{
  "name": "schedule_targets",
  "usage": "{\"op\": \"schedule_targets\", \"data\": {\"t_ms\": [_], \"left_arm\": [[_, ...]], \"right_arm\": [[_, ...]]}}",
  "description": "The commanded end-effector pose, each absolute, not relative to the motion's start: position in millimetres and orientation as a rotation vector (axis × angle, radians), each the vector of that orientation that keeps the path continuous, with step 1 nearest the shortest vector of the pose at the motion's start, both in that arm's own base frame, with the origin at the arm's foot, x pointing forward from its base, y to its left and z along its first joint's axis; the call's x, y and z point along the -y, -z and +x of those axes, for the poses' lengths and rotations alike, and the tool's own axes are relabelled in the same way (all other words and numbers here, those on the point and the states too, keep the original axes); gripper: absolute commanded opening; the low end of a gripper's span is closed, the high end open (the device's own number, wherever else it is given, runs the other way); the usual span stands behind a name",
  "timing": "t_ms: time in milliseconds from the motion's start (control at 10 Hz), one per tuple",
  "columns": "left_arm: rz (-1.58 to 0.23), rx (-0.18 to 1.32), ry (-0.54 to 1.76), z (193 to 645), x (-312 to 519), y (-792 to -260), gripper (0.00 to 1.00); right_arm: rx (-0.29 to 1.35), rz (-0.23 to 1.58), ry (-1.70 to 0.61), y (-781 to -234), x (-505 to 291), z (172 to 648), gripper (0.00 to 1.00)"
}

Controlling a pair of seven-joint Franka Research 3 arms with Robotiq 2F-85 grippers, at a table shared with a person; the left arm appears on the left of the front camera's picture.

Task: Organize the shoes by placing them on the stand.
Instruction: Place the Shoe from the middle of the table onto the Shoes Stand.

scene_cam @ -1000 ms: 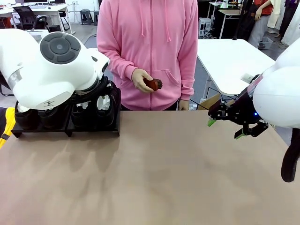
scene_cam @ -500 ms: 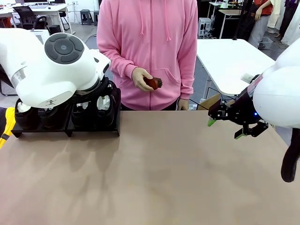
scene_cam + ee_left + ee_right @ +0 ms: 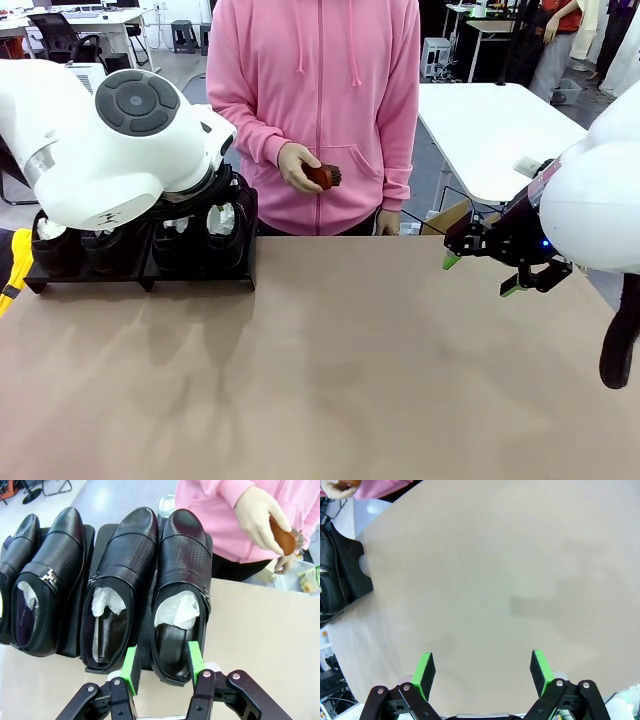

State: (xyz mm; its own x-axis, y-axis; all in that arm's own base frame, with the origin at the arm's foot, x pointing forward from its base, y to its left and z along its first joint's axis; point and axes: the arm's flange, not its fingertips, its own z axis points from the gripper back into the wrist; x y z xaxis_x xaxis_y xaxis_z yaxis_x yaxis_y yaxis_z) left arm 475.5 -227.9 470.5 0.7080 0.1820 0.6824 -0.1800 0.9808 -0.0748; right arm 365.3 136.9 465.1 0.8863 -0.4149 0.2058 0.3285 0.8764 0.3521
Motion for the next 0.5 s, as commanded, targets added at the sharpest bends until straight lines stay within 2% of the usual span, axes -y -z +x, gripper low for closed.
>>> {"op": "schedule_targets", "data": {"t_ms": [0,400], "left_arm": [[0.013,0.771,-0.206,478.4,230.2,-470.4,0.52],[0.013,0.771,-0.206,478.4,230.2,-470.4,0.52]], "right_arm": [[0.280,0.329,0.378,-466.8,-135.3,366.7,1.00],[0.280,0.329,0.378,-466.8,-135.3,366.7,1.00]]}}
